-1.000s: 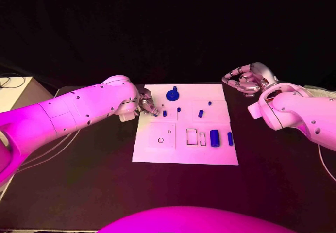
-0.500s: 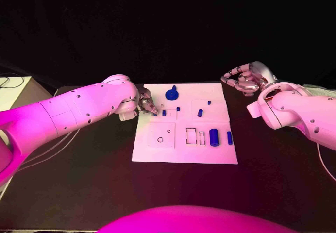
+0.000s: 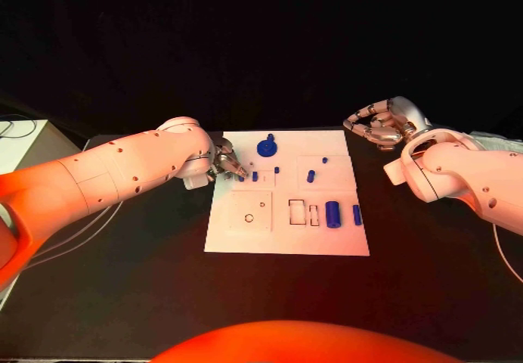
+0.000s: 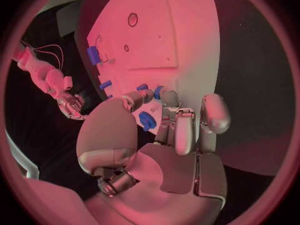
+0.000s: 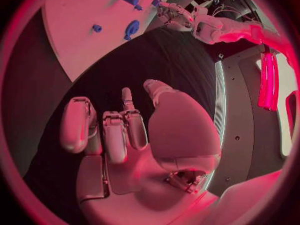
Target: Assemble the parts on the task board
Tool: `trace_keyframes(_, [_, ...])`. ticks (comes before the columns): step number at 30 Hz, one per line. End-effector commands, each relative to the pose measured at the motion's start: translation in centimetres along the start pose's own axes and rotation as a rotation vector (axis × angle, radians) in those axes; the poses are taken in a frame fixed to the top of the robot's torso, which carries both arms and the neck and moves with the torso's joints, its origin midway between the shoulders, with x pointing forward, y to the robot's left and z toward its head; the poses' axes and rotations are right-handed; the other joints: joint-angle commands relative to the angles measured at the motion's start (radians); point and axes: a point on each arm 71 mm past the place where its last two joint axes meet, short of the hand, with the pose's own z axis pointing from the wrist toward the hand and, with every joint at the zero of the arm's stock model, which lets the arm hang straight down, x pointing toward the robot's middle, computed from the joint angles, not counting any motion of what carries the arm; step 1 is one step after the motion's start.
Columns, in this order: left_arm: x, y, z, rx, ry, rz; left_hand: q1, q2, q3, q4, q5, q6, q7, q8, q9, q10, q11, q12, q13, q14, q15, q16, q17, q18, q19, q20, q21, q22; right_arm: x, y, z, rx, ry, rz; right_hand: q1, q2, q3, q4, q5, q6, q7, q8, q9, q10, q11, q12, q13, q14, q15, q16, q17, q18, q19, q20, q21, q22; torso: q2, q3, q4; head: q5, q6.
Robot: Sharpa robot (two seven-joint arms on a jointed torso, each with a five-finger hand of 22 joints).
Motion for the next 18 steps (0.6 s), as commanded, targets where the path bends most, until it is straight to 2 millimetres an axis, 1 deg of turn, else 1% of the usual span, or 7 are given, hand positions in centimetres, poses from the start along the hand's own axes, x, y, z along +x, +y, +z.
trace_keyframes(1, [0.95, 0.39, 0.21, -0.010, 0.033, 0.008, 0.004, -0.010, -0.033, 0.018, -0.003, -0.012, 0.008, -0.003, -0.003, -0.018, 0.004, -0.004, -0.012, 0.055, 0.010, -0.007, 0.113, 0.011, -0.010, 0.004, -0.010, -0.010, 0.04, 0.05, -0.05, -0.008, 0.005, 0.002, 0.001, 0.011, -0.006, -0.002, 0.005, -0.008, 0.000, 0.003, 0.001, 0.054, 0.005, 0.000, 0.191, 0.092, 0.005, -0.004, 0.227, 0.004, -0.001, 0.001, -0.003, -0.002, 0.000, -0.0006, 0.0003, -0.002, 0.001])
trace_keyframes(3, [0.93, 0.49, 0.14, -0.010, 0.032, 0.006, 0.007, -0.012, -0.048, 0.027, -0.003, -0.017, 0.011, -0.003, -0.004, -0.026, 0.006, -0.005, -0.017, 0.053, 0.012, -0.009, 0.109, 0.012, -0.014, 0.006, -0.015, -0.015, 0.03, 0.02, -0.06, -0.007, 0.005, 0.002, 0.001, 0.011, -0.006, -0.002, 0.005, -0.008, 0.000, 0.003, 0.001, 0.054, 0.005, 0.000, 0.191, 0.092, 0.005, -0.004, 0.227, 0.004, -0.001, 0.001, -0.003, -0.002, 0.000, -0.0008, 0.0003, -0.003, 0.001])
trace_keyframes(5, [0.89, 0.58, 0.06, -0.010, 0.028, 0.004, 0.014, -0.014, -0.089, 0.053, -0.004, -0.032, 0.018, -0.008, -0.009, -0.040, 0.012, 0.000, -0.022, 0.050, 0.017, -0.011, 0.105, 0.013, -0.018, 0.010, -0.019, -0.020, 0.02, 0.00, -0.08, -0.007, 0.004, 0.002, 0.001, 0.011, -0.006, -0.002, 0.005, -0.008, 0.000, 0.003, 0.001, 0.054, 0.005, 0.000, 0.191, 0.092, 0.005, -0.004, 0.227, 0.004, -0.001, 0.001, -0.003, -0.002, 0.000, -0.0009, 0.0002, -0.003, 0.001])
trace_keyframes(11, [0.90, 0.62, -0.22, -0.002, 0.018, -0.007, 0.026, -0.019, -0.148, 0.094, -0.005, -0.042, 0.024, -0.009, -0.016, -0.058, 0.018, 0.003, -0.033, 0.044, 0.023, -0.015, 0.094, 0.016, -0.024, 0.014, -0.028, -0.029, 0.04, -0.08, -0.12, -0.005, 0.006, 0.002, 0.001, 0.011, -0.006, -0.002, 0.005, -0.008, 0.000, 0.003, 0.001, 0.054, 0.005, 0.000, 0.191, 0.092, 0.005, -0.004, 0.227, 0.004, -0.001, 0.001, -0.003, -0.002, 0.000, -0.0016, 0.0002, -0.004, 0.003])
trace_keyframes(14, [0.77, 0.62, -0.42, 0.002, 0.012, -0.012, 0.032, -0.018, -0.164, 0.106, -0.005, -0.045, 0.026, -0.009, -0.018, -0.060, 0.020, 0.006, -0.033, 0.044, 0.024, -0.014, 0.095, 0.016, -0.023, 0.014, -0.027, -0.028, 0.06, -0.11, -0.15, -0.005, 0.007, 0.003, 0.001, 0.011, -0.007, -0.002, 0.005, -0.009, 0.000, 0.003, 0.002, 0.053, 0.006, 0.000, 0.191, 0.091, 0.005, -0.005, 0.226, 0.004, -0.002, 0.001, -0.004, -0.002, 0.000, -0.0015, 0.0005, -0.004, 0.004])
trace_keyframes(18, [0.42, 0.66, -0.70, 0.007, 0.003, -0.020, 0.032, -0.018, -0.164, 0.106, -0.005, -0.045, 0.026, -0.009, -0.018, -0.060, 0.020, 0.006, -0.033, 0.044, 0.024, -0.014, 0.095, 0.016, -0.023, 0.014, -0.027, -0.028, 0.07, -0.15, -0.17, -0.004, 0.007, 0.004, 0.001, 0.011, -0.007, -0.002, 0.005, -0.009, 0.000, 0.003, 0.002, 0.053, 0.006, 0.000, 0.191, 0.091, 0.005, -0.005, 0.226, 0.004, -0.002, 0.001, -0.004, -0.002, 0.000, -0.0005, 0.0002, -0.003, 0.005])
